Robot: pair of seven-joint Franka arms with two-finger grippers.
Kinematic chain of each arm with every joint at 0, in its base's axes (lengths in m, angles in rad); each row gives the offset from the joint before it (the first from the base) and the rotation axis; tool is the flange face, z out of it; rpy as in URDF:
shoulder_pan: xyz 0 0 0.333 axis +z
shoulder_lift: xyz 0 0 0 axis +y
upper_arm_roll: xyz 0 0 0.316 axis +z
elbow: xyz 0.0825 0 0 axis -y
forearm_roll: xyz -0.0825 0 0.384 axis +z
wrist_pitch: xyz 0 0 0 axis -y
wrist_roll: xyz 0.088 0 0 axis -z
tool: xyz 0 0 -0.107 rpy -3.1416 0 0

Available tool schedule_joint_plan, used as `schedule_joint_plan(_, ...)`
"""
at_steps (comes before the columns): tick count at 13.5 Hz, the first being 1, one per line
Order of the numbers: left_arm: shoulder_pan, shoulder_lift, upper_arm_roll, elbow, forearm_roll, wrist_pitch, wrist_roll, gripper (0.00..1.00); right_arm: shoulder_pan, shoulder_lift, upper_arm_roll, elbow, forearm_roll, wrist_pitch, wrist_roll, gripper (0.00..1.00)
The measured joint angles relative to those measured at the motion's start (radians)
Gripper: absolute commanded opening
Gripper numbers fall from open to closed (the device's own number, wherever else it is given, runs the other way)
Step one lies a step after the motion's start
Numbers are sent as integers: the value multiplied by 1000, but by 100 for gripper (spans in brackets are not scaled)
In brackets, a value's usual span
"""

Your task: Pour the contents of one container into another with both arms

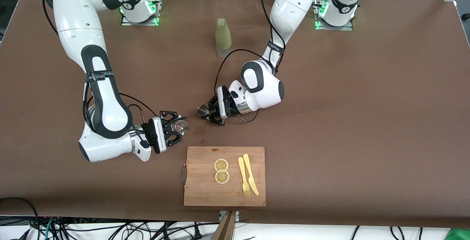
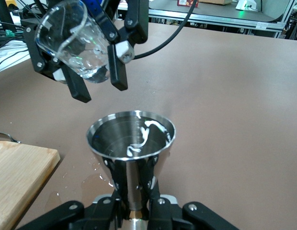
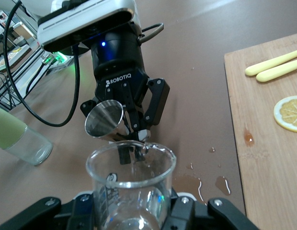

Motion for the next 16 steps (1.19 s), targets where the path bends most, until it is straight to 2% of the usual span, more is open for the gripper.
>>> schedule_joint_plan(7,0,10,12,22,0,16,-36,0,31,-30,8,2,-83,-1,63,42)
schedule_joint_plan(16,-2,53,25,68,0,48,-101,0,38,-39,82,26,-222,-2,151,42)
